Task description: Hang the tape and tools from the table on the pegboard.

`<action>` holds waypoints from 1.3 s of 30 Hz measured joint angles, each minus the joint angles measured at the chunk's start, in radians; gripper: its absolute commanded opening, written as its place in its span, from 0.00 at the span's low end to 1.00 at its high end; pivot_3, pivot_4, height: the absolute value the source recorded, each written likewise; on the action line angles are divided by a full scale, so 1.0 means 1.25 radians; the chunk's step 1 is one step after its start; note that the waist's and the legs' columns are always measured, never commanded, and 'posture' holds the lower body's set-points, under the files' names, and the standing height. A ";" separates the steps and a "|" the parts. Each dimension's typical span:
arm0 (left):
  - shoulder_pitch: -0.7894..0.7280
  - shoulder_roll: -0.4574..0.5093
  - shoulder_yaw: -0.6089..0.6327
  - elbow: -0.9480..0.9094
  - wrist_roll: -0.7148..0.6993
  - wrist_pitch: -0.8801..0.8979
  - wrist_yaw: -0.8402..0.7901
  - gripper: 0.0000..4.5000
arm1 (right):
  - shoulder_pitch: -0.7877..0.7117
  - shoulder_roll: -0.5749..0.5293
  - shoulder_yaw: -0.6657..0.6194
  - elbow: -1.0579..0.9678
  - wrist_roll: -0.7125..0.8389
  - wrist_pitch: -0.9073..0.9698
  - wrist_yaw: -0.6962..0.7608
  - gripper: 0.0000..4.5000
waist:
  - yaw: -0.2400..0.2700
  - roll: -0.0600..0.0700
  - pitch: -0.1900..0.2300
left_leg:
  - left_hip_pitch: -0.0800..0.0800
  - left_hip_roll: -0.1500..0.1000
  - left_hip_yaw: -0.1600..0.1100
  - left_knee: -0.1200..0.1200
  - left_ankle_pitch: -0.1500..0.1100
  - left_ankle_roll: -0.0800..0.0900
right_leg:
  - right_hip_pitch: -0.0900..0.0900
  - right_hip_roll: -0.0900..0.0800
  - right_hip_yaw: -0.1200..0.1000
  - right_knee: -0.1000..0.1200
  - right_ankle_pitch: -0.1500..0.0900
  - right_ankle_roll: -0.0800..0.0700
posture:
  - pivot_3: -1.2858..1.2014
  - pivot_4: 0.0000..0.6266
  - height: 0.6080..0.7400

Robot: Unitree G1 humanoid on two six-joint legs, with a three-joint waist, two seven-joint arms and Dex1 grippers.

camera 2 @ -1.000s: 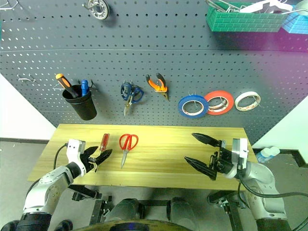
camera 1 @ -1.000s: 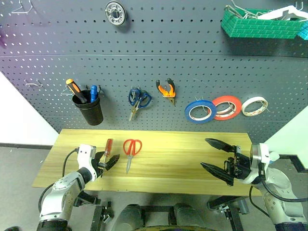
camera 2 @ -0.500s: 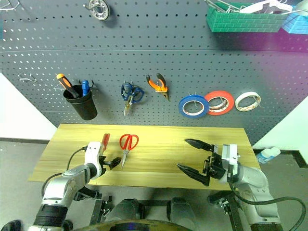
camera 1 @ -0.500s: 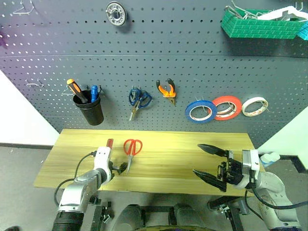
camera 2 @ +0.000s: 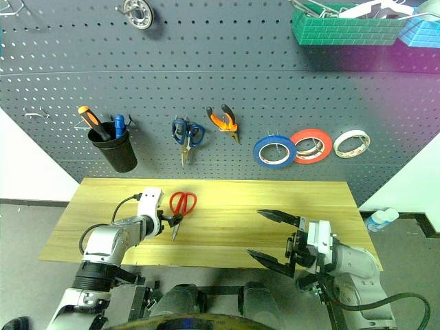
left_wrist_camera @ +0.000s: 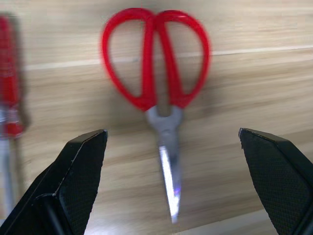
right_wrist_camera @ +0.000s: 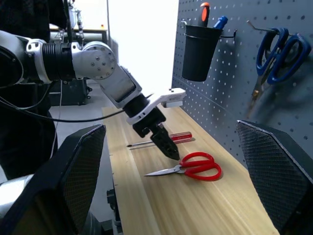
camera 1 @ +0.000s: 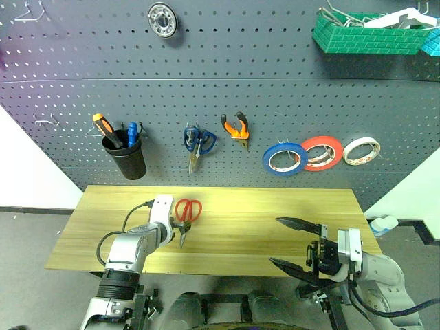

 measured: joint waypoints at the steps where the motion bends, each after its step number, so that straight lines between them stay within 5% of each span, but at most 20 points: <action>1: -0.004 0.004 -0.005 0.000 0.008 0.000 0.003 1.00 | 0.001 0.000 0.000 0.000 0.000 -0.001 -0.001 0.99 | 0.001 0.000 0.000 | 0.000 0.000 0.000 0.000 0.000 0.000 | 0.000 0.000 0.000 0.000 0.000 0.000 | 0.49 0.06 0.95; 30: -0.007 -0.003 -0.042 0.018 0.084 -0.039 -0.002 1.00 | 0.174 -0.049 -0.056 -0.141 0.051 0.029 -0.044 0.99 | -0.010 -0.005 0.064 | -0.003 0.000 0.000 -0.001 0.000 0.000 | -0.002 -0.002 0.000 -0.002 -0.002 0.001 | 0.47 0.27 0.95; 39: -0.017 -0.008 -0.043 0.048 0.097 -0.048 -0.006 1.00 | 0.225 -0.056 -0.081 -0.190 0.066 0.039 -0.052 0.99 | -0.020 -0.007 0.076 | -0.014 0.000 0.000 -0.001 0.000 0.000 | -0.012 -0.003 0.000 -0.002 0.000 0.000 | 0.46 0.29 0.95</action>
